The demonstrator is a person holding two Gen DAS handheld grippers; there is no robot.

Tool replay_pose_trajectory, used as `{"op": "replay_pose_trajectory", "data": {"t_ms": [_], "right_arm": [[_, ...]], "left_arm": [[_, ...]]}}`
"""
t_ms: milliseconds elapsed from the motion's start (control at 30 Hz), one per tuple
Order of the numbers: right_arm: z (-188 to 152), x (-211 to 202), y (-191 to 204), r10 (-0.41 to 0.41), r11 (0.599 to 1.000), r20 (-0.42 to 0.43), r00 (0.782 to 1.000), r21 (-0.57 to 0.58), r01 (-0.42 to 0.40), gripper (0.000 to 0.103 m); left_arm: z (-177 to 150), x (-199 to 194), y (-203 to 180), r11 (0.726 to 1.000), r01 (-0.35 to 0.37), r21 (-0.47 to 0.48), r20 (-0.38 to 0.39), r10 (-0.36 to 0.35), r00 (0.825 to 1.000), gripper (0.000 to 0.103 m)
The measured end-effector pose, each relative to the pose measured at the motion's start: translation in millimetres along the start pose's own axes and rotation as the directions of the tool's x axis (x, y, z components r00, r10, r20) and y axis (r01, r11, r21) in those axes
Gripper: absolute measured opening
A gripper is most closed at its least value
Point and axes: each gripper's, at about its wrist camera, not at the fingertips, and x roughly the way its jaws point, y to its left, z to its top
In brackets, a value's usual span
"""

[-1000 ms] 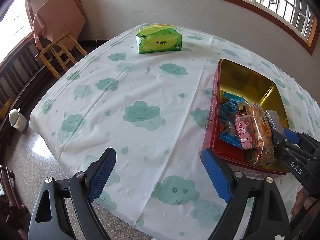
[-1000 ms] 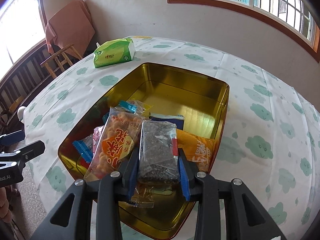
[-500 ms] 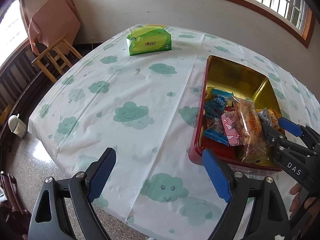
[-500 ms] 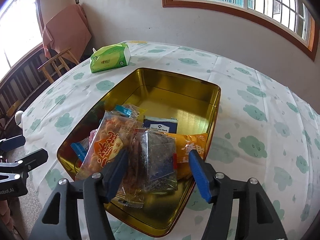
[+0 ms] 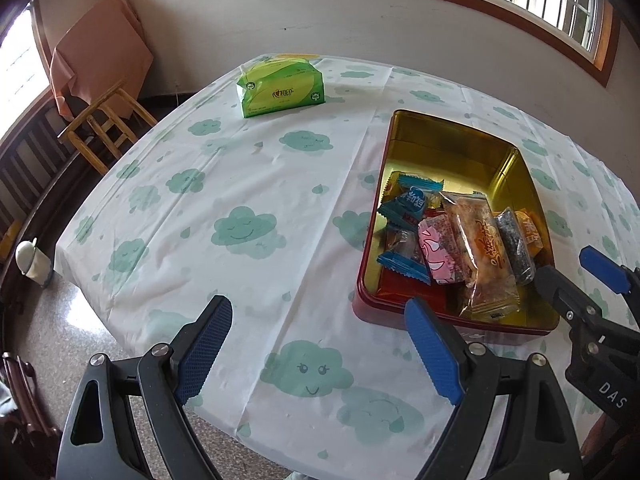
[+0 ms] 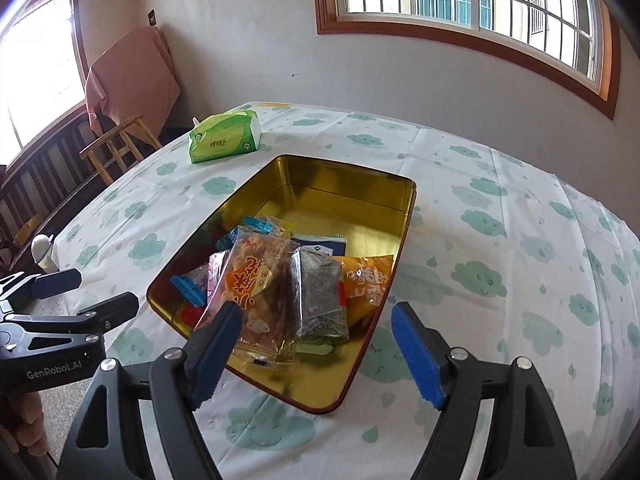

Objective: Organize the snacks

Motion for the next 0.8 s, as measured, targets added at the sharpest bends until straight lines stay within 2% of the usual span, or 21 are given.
{"op": "replay_pose_trajectory", "data": {"t_ms": [267,800], "right_arm": [[-16,-8,-4,0.016,0.999,-0.026,1.000,0.031,-0.016,0.079],[-28,-8,-3,-0.019,1.000,-0.059,0.998,0.010,0.019,0.079]], "left_arm": [[-4,-6,-14,0.999,0.008,0.031,0.007,-0.008,1.000,0.086],[-6,-10,-23,0.999,0.004,0.050,0.013,-0.005,1.000,0.086]]}}
